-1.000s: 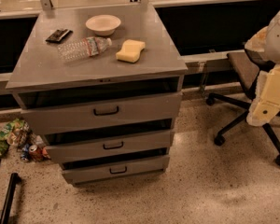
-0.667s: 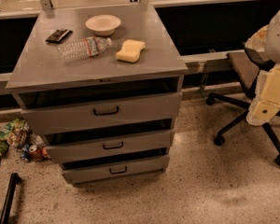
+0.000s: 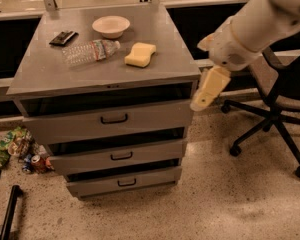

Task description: Open top drawer

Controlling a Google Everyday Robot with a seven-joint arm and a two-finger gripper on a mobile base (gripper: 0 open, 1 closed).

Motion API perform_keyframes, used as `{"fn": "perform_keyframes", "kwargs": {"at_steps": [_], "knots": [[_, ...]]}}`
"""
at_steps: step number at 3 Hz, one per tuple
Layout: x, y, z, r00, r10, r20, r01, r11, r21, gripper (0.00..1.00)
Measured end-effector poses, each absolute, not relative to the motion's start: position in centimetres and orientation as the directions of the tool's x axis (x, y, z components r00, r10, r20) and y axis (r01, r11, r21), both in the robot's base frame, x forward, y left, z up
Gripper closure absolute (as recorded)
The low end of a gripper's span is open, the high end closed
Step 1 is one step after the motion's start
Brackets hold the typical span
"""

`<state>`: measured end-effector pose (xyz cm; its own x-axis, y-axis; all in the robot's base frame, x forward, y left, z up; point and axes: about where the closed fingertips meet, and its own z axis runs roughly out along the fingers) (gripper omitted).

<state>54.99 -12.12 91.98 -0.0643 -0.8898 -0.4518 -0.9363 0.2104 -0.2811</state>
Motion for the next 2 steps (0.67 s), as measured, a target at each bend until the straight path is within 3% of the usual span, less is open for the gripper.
{"fn": "perform_keyframes", "kwargs": {"at_steps": [1, 2], "knots": [[62.0, -6.1, 88.4, 0.005, -0.876, -0.483, -0.942, 0.158, -0.296, 0.0], [62.7, -4.6, 87.4, 0.017, -0.87, -0.494, -0.948, 0.143, -0.283, 0.0]]}}
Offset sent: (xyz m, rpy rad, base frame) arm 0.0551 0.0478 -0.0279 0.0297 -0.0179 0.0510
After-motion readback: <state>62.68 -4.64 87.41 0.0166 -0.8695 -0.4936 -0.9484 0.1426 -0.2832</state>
